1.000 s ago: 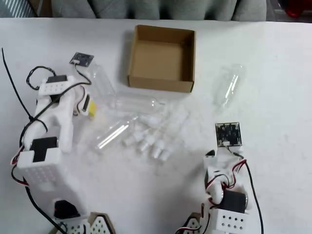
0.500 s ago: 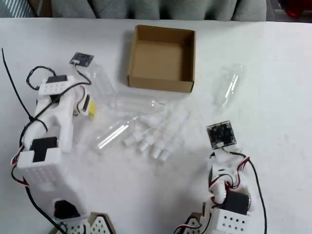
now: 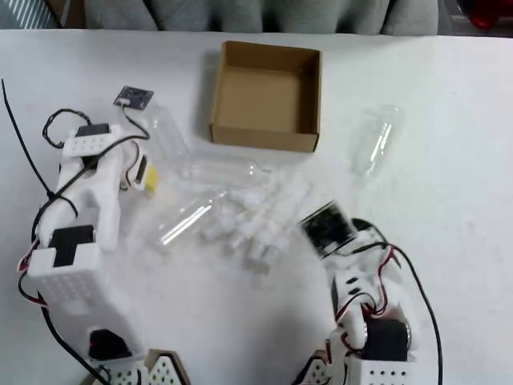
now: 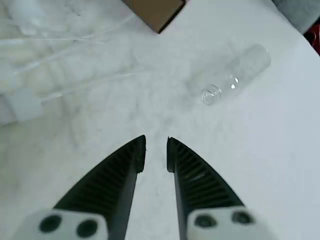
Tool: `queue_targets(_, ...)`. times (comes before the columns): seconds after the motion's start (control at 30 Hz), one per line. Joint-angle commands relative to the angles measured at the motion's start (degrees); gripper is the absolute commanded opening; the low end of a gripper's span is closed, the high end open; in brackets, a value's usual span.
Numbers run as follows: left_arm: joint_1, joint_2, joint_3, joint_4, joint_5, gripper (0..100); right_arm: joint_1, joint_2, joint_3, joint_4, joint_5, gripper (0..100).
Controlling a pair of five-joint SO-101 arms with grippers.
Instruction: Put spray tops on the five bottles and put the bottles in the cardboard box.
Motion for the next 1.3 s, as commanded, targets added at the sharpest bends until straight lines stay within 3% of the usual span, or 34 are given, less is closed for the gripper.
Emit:
queue_targets(0.0, -0.92, -0.84, -3.08, 0.70, 0.44, 2, -7.16, 0.04, -5.27, 7.60, 8.79, 4.6)
queue_targets(0.37, -0.92, -0.84, -3.16, 0.62, 0.44, 2, -11.21, 16.13, -5.80, 7.25, 26.11, 13.8)
queue_targets(0.57, -0.92, -0.84, -3.16, 0.62, 0.44, 2, -20.09, 22.99, -12.31, 12.35, 29.54, 14.6)
queue_targets(0.77, -0.92, -0.84, -3.16, 0.62, 0.35, 2, -25.98, 32.75, -18.11, 13.41, 32.62, 21.6)
queue_targets(0.97, -0.92, -0.92, -3.16, 0.62, 0.35, 2, -27.12, 46.55, -24.26, 12.35, 36.66, 21.9)
queue_targets(1.27, -0.92, -0.92, -3.16, 0.62, 0.35, 2, -27.21, 62.73, -26.02, 0.48, 38.07, 21.9)
